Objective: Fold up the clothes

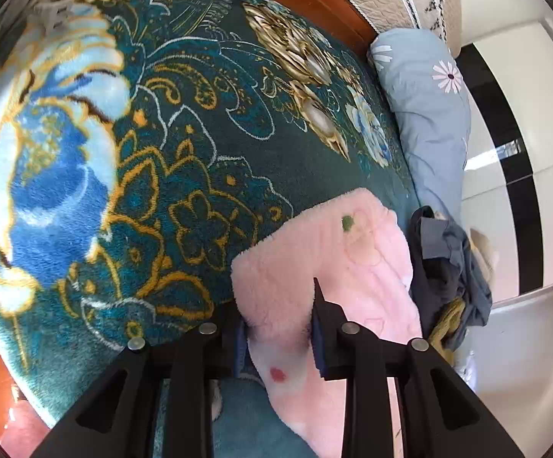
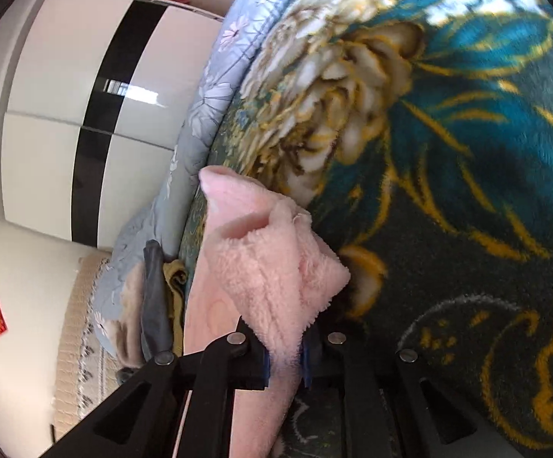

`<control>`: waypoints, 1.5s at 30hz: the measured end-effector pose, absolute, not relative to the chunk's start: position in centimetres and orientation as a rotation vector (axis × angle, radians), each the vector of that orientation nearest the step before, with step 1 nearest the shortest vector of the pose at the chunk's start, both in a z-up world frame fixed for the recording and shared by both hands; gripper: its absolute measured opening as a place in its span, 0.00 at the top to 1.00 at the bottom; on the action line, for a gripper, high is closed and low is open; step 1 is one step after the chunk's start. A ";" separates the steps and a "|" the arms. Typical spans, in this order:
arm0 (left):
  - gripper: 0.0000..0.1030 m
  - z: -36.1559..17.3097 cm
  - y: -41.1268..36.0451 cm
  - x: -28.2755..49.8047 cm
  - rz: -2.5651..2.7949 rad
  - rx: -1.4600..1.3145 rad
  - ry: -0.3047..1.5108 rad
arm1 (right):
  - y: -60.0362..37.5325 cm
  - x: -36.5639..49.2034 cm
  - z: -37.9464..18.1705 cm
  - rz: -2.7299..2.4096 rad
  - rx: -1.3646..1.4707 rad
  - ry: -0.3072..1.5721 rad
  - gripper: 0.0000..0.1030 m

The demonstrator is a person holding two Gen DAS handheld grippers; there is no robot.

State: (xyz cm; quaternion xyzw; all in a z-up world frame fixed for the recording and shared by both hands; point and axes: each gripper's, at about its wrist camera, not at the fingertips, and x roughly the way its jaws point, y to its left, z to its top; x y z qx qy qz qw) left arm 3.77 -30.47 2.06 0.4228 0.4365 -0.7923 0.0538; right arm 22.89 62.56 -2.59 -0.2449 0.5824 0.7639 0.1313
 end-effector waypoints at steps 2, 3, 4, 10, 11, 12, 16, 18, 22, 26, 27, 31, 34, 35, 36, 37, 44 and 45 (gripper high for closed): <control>0.67 2.7 -30.2 4.2 -2.410 1.297 1.281 | 62.5 23.0 -2.6 2.223 -0.708 1.686 0.87; 0.64 2.8 -30.2 4.5 -2.402 1.313 1.251 | 62.5 23.0 -2.5 2.226 -0.710 1.678 0.87; 0.62 3.0 -30.2 4.6 -2.394 1.318 1.233 | 62.5 22.9 -2.4 2.229 -0.710 1.673 0.87; 0.57 6.6 -30.1 6.7 -2.327 1.216 0.986 | 62.3 23.3 -2.3 2.231 -0.713 1.668 0.87; 0.57 7.5 -30.0 7.0 -2.305 1.184 0.918 | 62.2 23.4 -2.2 2.232 -0.714 1.665 0.87; 0.57 8.4 -29.2 6.8 -2.321 1.164 0.875 | 62.1 23.3 -2.3 2.233 -0.715 1.660 0.87; 0.55 12.2 -22.8 4.9 -2.622 1.239 0.977 | 61.8 22.8 -2.0 2.240 -0.732 1.621 0.87; 0.54 12.7 -17.9 2.4 -2.745 1.352 1.062 | 61.6 22.5 -1.9 2.244 -0.741 1.604 0.86; 0.54 10.0 -9.7 -2.9 -2.666 1.660 1.181 | 61.9 22.7 -2.2 2.242 -0.733 1.628 0.86; 0.54 7.1 -3.4 -7.0 -2.545 1.804 1.089 | 62.0 22.7 -2.5 2.240 -0.719 1.665 0.86; 0.54 6.5 -2.1 -7.7 -2.512 1.824 1.070 | 62.0 22.6 -2.6 2.241 -0.717 1.671 0.86; 0.54 4.7 0.8 -10.0 -2.411 1.875 0.992 | 62.0 22.1 -2.5 2.257 -0.719 1.679 0.85; 0.58 3.5 2.7 -11.3 -2.314 1.917 0.778 | 61.8 21.6 -2.5 2.275 -0.722 1.691 0.84; 0.63 3.2 3.3 -11.6 -2.290 1.922 0.694 | 61.8 21.6 -2.5 2.276 -0.722 1.696 0.84; 0.75 3.0 3.6 -11.7 -2.282 1.913 0.632 | 61.8 21.6 -2.5 2.277 -0.721 1.701 0.84; 0.87 2.9 4.0 -11.8 -2.274 1.904 0.571 | 61.9 21.6 -2.6 2.275 -0.718 1.711 0.84; 1.00 4.6 2.8 -11.6 -2.432 1.766 0.662 | 62.0 21.6 -3.0 2.258 -0.701 1.765 0.84; 1.00 5.9 2.3 -11.3 -2.515 1.705 0.714 | 61.9 21.5 -3.0 2.256 -0.700 1.768 0.84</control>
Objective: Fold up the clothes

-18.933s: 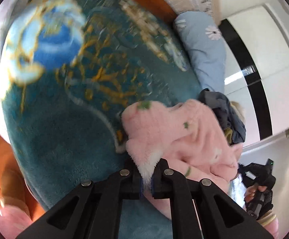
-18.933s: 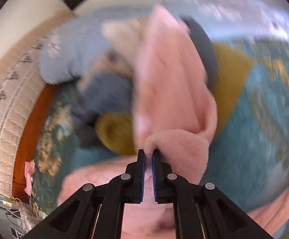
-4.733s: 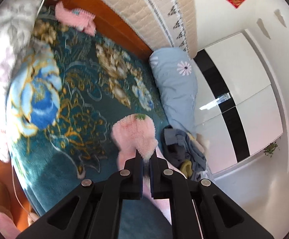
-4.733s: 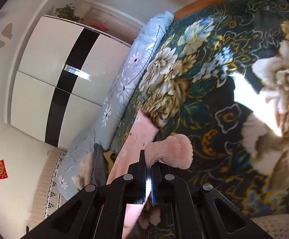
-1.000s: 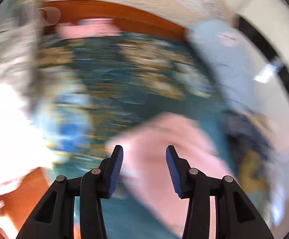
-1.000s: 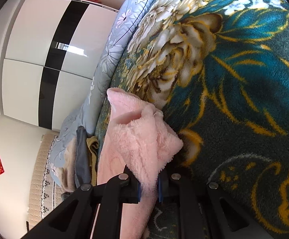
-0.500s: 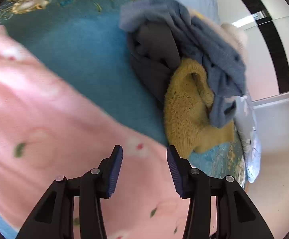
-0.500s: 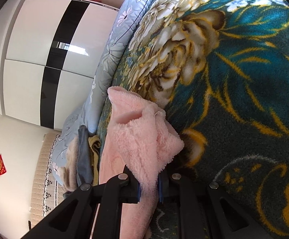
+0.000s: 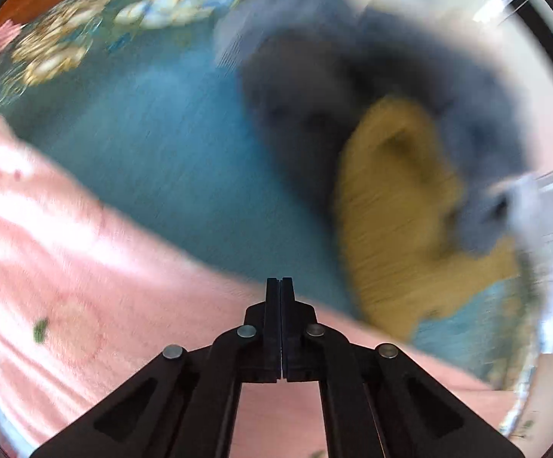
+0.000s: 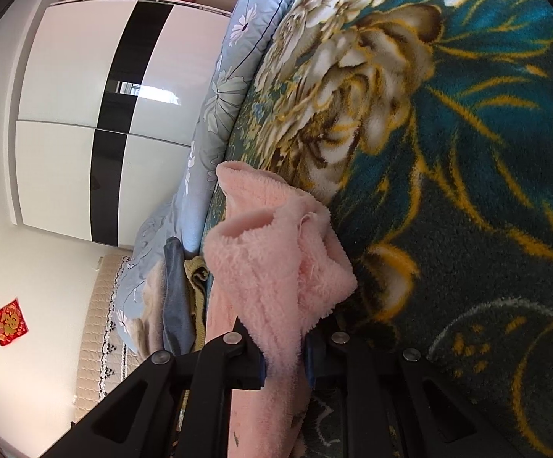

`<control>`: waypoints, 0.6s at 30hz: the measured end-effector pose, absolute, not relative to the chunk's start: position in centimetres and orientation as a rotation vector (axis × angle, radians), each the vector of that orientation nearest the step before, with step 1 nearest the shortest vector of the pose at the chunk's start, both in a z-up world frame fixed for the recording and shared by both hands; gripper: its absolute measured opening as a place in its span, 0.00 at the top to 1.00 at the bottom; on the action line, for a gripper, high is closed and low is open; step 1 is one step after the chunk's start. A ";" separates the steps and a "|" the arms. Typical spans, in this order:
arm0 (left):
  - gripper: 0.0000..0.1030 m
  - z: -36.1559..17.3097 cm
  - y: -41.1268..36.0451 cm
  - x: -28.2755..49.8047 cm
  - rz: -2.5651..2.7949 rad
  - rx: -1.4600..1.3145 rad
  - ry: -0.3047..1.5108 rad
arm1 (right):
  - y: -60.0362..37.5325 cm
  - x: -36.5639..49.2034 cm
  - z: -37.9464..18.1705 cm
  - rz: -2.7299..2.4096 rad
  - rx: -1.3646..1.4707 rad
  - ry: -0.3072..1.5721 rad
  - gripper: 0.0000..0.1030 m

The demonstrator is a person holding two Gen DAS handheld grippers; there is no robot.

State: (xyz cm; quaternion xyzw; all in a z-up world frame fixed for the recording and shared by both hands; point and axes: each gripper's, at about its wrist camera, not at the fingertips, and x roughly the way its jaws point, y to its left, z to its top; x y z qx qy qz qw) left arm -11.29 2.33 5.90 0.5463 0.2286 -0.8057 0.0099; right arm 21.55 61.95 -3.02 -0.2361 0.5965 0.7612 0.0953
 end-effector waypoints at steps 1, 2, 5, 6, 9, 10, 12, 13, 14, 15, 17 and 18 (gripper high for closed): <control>1.00 7.1 1.8 -10.8 -2.593 1.626 0.754 | 62.0 21.5 -3.0 2.255 -0.699 1.770 0.84; 1.00 8.1 1.2 -10.4 -2.647 1.547 0.758 | 62.0 21.5 -3.0 2.255 -0.697 1.771 0.84; 1.00 7.9 0.1 -10.7 -2.623 1.522 0.689 | 61.9 21.4 -3.0 2.252 -0.697 1.772 0.84; 1.00 7.0 -0.3 -11.2 -2.593 1.565 0.721 | 61.8 21.3 -3.0 2.253 -0.699 1.771 0.84; 1.00 5.5 0.0 -11.3 -2.575 1.646 0.801 | 61.9 21.3 -3.0 2.251 -0.694 1.777 0.84; 1.00 5.6 0.6 -11.0 -2.597 1.668 0.808 | 61.9 21.3 -3.0 2.252 -0.694 1.776 0.84; 1.00 6.2 2.2 -10.0 -2.666 1.714 0.818 | 61.8 21.3 -3.0 2.254 -0.695 1.770 0.84; 1.00 6.6 3.1 -9.2 -2.711 1.731 0.818 | 61.8 21.3 -3.0 2.256 -0.696 1.768 0.84; 1.00 7.1 4.3 -8.3 -2.763 1.762 0.806 | 61.9 21.4 -3.0 2.258 -0.697 1.764 0.84; 1.00 7.6 5.9 -6.9 -2.828 1.805 0.768 | 61.8 21.4 -2.9 2.262 -0.695 1.763 0.84; 1.00 8.4 8.6 -4.1 -2.959 1.850 0.683 | 61.8 21.4 -2.6 2.278 -0.677 1.763 0.84; 1.00 8.8 9.9 -2.7 -3.024 1.871 0.637 | 61.8 21.4 -2.5 2.287 -0.667 1.763 0.84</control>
